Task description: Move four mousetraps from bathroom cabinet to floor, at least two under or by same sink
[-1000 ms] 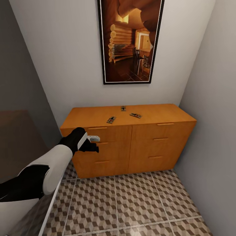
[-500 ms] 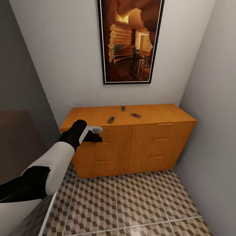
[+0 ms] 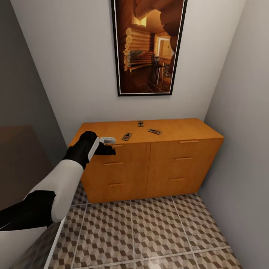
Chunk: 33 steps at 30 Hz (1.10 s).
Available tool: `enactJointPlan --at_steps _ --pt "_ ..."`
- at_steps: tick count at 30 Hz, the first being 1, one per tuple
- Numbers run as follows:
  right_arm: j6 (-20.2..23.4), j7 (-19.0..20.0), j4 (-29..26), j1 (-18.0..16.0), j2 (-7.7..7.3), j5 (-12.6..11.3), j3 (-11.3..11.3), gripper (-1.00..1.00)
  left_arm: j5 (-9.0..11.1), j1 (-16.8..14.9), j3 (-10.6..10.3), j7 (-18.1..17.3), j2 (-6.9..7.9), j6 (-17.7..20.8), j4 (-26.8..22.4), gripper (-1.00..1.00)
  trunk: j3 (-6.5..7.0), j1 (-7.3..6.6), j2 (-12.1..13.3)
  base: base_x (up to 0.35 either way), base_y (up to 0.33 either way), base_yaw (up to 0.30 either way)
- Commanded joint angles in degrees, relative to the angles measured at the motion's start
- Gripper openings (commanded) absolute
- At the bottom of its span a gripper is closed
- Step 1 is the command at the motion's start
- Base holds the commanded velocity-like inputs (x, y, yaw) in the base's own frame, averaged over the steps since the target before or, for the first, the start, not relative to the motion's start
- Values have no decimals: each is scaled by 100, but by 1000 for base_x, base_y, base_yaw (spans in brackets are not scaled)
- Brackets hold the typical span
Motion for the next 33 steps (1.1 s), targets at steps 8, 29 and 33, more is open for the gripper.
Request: enactJointPlan --at_steps 8,29,33 --pt "-14 14 2 -3 0 -14 18 -100 -46 -3 -3 -48 6 20 165 100 -5 0 -3 0 0 0" --pt "-14 19 2 -4 8 -14 18 -100 -52 -3 -12 -48 23 20 157 100 16 0 -3 0 0 0" --pt "-14 19 2 -2 8 -14 17 -100 -52 -3 -12 -48 23 20 157 100 49 0 -3 0 0 0"
